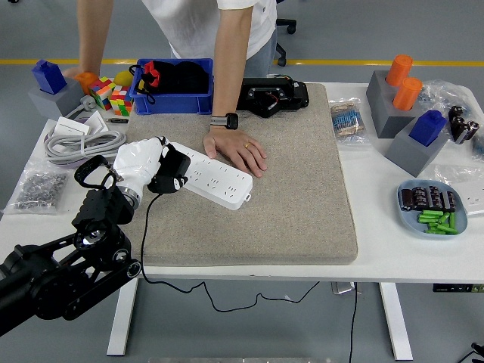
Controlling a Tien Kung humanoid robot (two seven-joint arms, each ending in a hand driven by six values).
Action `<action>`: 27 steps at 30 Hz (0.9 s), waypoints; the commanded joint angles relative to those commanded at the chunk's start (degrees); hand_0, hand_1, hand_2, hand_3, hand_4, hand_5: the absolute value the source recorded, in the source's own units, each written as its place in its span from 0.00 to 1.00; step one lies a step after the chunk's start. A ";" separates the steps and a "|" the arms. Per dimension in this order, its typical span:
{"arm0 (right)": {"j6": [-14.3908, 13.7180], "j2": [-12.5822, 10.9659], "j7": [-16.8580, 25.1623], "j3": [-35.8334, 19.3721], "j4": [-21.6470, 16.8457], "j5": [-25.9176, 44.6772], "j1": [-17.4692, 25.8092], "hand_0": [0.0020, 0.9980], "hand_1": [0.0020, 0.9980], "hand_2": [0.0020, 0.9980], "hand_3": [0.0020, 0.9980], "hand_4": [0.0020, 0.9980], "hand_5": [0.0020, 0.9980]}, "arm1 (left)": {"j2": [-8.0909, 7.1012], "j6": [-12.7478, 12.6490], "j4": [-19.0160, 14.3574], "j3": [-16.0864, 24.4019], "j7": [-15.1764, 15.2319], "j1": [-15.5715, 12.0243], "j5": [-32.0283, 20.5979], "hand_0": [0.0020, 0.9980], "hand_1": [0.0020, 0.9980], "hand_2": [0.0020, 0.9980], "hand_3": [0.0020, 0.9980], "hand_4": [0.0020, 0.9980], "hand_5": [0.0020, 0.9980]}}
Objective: Press the white button,pick up the black plug,place it near the board,insert it into the board
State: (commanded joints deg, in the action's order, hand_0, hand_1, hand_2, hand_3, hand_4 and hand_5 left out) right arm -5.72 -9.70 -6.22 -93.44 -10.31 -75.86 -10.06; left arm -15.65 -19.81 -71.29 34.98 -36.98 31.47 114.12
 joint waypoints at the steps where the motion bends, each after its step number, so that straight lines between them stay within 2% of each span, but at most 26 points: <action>1: -0.01 -0.04 0.00 0.04 0.00 0.01 -0.02 0.62 0.59 0.58 0.58 0.64 0.37 | 0.05 -0.02 0.39 -0.36 0.00 0.37 -0.35 0.20 0.22 0.24 0.55 0.59 0.00; 27: 0.05 -0.24 -0.11 0.53 0.00 0.01 -0.08 0.62 0.59 0.58 0.58 0.64 0.36 | 1.04 -0.82 7.24 -5.91 0.00 5.12 -3.91 0.20 0.22 0.24 0.55 0.61 0.00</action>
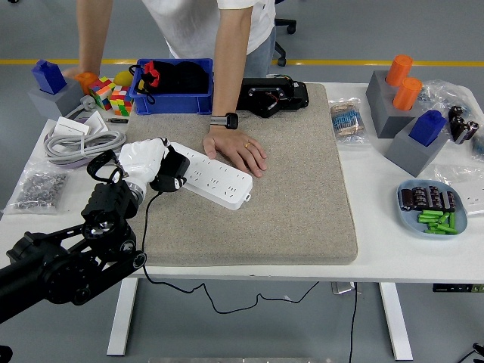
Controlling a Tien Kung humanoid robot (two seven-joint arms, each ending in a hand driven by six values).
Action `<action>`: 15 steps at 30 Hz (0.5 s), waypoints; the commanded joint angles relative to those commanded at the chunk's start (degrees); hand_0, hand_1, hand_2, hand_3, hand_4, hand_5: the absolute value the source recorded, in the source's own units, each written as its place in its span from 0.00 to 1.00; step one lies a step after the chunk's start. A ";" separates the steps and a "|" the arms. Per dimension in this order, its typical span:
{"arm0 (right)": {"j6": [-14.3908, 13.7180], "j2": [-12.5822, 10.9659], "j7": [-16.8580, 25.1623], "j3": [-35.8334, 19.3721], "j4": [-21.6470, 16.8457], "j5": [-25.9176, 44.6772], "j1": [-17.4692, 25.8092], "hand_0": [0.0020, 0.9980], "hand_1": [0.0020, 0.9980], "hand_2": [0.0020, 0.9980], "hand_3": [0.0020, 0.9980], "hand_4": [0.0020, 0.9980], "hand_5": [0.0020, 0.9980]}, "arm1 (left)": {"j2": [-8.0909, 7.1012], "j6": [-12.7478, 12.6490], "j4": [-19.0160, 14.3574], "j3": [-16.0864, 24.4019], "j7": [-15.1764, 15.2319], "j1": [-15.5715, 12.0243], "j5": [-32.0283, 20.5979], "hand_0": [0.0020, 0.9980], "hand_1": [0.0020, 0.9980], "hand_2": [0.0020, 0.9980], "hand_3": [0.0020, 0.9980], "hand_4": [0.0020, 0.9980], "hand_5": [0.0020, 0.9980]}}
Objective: Press the white button,pick up the black plug,place it near the board,insert it into the board
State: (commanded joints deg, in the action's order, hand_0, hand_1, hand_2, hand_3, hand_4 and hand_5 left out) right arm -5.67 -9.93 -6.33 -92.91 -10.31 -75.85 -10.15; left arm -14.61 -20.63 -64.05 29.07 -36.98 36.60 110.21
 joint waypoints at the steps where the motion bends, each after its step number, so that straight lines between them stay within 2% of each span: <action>1: 0.01 -0.01 0.01 0.03 0.00 0.01 0.01 0.62 0.59 0.58 0.58 0.64 0.36 | 0.02 0.05 0.23 0.00 0.00 0.12 -0.06 0.19 0.22 0.23 0.55 0.61 0.00; 15: 0.01 -0.04 0.01 -0.29 0.00 -0.09 0.10 0.62 0.59 0.58 0.58 0.64 0.36 | -0.35 1.07 1.67 -1.44 0.00 1.44 -1.57 0.19 0.21 0.23 0.55 0.61 0.00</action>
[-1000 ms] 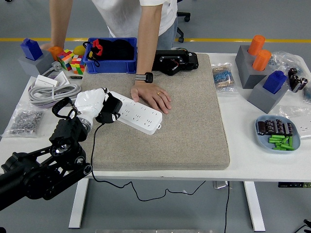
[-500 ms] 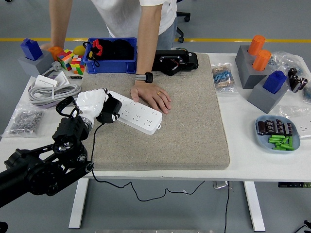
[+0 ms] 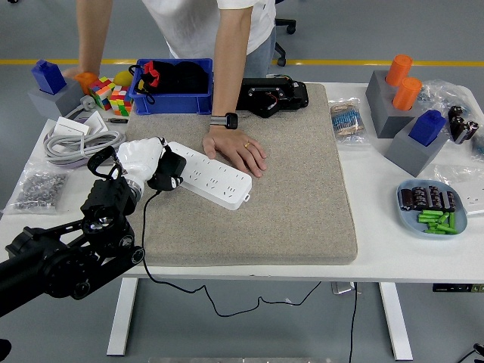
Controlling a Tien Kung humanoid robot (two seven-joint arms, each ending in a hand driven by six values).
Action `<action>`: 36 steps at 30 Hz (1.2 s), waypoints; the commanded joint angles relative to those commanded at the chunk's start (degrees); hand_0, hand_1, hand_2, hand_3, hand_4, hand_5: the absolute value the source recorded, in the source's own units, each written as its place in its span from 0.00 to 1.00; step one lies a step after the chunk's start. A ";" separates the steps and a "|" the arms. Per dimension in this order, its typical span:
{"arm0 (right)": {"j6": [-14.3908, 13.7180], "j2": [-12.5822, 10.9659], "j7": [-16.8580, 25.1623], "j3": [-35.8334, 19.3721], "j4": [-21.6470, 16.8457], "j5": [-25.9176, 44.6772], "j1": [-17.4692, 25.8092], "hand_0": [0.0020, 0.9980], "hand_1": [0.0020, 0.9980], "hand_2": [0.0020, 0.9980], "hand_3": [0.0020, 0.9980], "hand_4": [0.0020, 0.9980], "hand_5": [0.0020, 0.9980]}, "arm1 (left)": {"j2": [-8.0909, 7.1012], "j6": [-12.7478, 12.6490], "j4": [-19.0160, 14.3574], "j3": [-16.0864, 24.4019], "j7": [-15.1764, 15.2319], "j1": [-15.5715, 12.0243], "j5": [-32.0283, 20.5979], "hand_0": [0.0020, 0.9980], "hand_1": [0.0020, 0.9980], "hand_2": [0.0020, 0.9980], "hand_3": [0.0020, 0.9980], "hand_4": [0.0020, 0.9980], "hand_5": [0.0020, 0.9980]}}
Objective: Press the white button,pick up the black plug,place it near the board,insert it into the board
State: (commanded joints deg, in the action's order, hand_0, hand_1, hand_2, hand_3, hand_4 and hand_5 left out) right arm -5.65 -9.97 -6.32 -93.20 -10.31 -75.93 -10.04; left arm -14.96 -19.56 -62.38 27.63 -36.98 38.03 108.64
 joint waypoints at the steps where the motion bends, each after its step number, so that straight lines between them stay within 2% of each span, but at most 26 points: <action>1: 0.01 0.00 0.01 -0.01 0.00 0.01 0.01 0.62 0.59 0.58 0.58 0.64 0.36 | -0.06 0.00 0.03 -0.04 0.00 0.01 -0.02 0.19 0.21 0.23 0.55 0.61 0.00; 9: 0.00 -0.06 -0.02 -0.34 0.00 -0.10 0.13 0.62 0.59 0.58 0.58 0.64 0.36 | -0.27 0.15 0.19 0.54 0.00 -0.05 -0.20 0.21 0.24 0.25 0.56 0.63 0.00; 10: -0.01 -0.06 -0.03 -0.40 0.00 -0.11 0.13 0.62 0.59 0.58 0.58 0.64 0.36 | -0.29 0.10 0.22 0.61 0.00 -0.04 -0.29 0.23 0.38 0.37 0.59 0.81 0.00; 15: 0.01 -0.05 0.03 -0.43 0.00 0.02 0.07 0.62 0.59 0.58 0.58 0.64 0.36 | -0.38 0.47 0.06 1.00 0.00 0.00 -0.78 0.23 0.38 0.37 0.59 0.81 0.00; 16: 0.02 -0.05 0.03 -0.40 0.00 0.03 0.07 0.62 0.59 0.58 0.58 0.64 0.36 | -0.39 0.61 0.02 1.05 0.00 -0.01 -0.93 0.27 0.48 0.44 0.68 1.00 0.16; 21: 0.04 0.01 0.05 -0.46 0.00 0.03 0.10 0.62 0.59 0.58 0.58 0.64 0.36 | -0.50 1.67 -0.56 1.15 0.00 -0.23 -1.82 0.27 0.48 0.44 0.68 1.00 0.16; 22: 0.04 0.01 0.06 -0.47 0.00 0.02 0.11 0.62 0.59 0.58 0.58 0.64 0.36 | -0.50 1.82 -0.63 1.15 0.00 -0.26 -1.84 0.43 0.61 0.54 0.73 1.00 0.22; 27: 0.02 -0.02 0.04 -0.50 0.00 -0.05 0.22 0.62 0.59 0.58 0.58 0.64 0.36 | -0.53 2.47 -1.18 1.25 0.00 -0.56 -2.23 0.43 0.61 0.54 0.73 1.00 0.22; 28: 0.03 -0.04 0.04 -0.45 0.00 -0.01 0.19 0.62 0.59 0.58 0.58 0.64 0.36 | -0.54 2.45 -1.29 1.30 0.00 -0.60 -2.32 0.49 0.65 0.57 0.75 1.00 0.25; 33: 0.03 0.02 0.08 -0.49 0.00 0.08 0.10 0.62 0.59 0.58 0.58 0.64 0.36 | -0.58 2.26 -1.52 1.48 0.00 -0.67 -2.14 0.49 0.65 0.57 0.75 1.00 0.25; 34: 0.03 0.03 0.09 -0.52 0.00 0.09 0.08 0.62 0.59 0.58 0.58 0.64 0.36 | -0.60 2.10 -1.55 1.59 0.00 -0.69 -2.02 0.82 0.87 0.82 0.86 1.00 0.31; 36: 0.04 0.03 0.10 -0.52 0.00 0.12 0.08 0.62 0.59 0.58 0.58 0.64 0.36 | -0.62 1.76 -1.57 1.75 0.00 -0.69 -1.95 0.82 0.87 0.82 0.86 1.00 0.31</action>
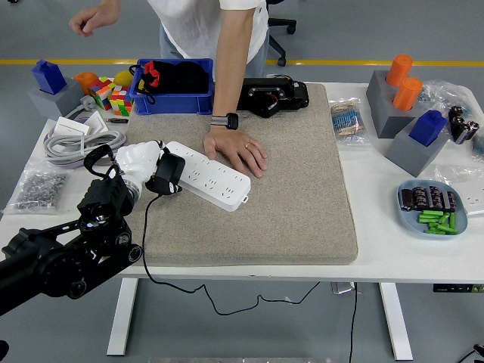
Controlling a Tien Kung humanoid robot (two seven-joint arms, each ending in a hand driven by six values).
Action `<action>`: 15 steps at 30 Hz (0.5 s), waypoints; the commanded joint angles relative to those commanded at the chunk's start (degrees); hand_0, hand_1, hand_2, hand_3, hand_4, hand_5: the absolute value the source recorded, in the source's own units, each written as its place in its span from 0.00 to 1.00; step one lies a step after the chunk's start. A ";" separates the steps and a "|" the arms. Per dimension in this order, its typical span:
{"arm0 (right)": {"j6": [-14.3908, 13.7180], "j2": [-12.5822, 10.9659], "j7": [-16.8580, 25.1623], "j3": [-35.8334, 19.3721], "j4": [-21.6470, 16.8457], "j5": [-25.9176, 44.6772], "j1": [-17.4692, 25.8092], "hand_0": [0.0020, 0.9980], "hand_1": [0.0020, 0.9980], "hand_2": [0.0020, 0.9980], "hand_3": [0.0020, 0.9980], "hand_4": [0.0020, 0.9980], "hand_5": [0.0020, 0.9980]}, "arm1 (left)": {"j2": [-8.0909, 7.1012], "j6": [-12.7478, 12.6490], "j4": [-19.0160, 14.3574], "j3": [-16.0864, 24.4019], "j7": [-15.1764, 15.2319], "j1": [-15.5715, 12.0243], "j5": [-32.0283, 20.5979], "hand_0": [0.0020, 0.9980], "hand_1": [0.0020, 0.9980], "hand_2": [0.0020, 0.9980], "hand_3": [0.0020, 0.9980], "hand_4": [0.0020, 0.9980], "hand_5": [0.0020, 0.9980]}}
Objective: Press the white button,pick up the black plug,place it near the board,insert it into the board
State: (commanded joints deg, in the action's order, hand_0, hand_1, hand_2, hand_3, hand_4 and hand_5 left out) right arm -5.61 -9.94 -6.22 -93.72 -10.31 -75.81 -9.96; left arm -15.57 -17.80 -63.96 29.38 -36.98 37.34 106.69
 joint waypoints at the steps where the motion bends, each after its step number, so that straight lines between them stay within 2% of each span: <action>1: 0.00 0.00 -0.01 -0.03 0.00 -0.01 0.00 0.62 0.59 0.58 0.58 0.64 0.36 | 0.00 -0.08 0.00 0.07 0.00 0.00 0.10 0.82 0.87 0.82 0.86 1.00 0.31; 3: -0.01 -0.01 -0.02 -0.02 0.00 -0.04 0.04 0.62 0.59 0.58 0.58 0.64 0.36 | -0.02 -0.52 0.00 0.26 0.00 -0.07 -0.01 0.82 0.87 0.82 0.86 1.00 0.31; 4: -0.01 -0.01 -0.03 -0.03 0.00 -0.04 0.05 0.62 0.59 0.58 0.58 0.64 0.36 | -0.03 -0.80 -0.03 0.31 0.00 -0.10 -0.21 0.95 1.00 1.00 1.00 1.00 0.58; 9: 0.01 0.02 0.00 -0.02 0.00 0.01 0.04 0.62 0.59 0.58 0.58 0.64 0.36 | -0.08 -1.48 -0.34 0.64 0.00 -0.38 -1.25 0.95 1.00 1.00 1.00 1.00 0.58; 10: 0.02 0.04 0.00 0.00 0.00 0.02 0.05 0.62 0.59 0.58 0.58 0.64 0.36 | -0.09 -1.66 -0.69 0.96 0.00 -0.58 -1.25 1.00 1.00 1.00 1.00 1.00 0.70; 15: 0.01 0.04 0.03 0.10 0.00 0.03 0.04 0.62 0.59 0.58 0.58 0.64 0.36 | -0.48 -2.08 -2.35 2.71 0.51 -1.60 -0.73 1.00 1.00 1.00 1.00 1.00 0.70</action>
State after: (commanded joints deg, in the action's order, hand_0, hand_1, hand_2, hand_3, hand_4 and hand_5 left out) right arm -5.60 -9.90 -6.19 -93.62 -10.31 -75.78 -9.92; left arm -16.05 -19.89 -66.31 32.10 -36.47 35.75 105.95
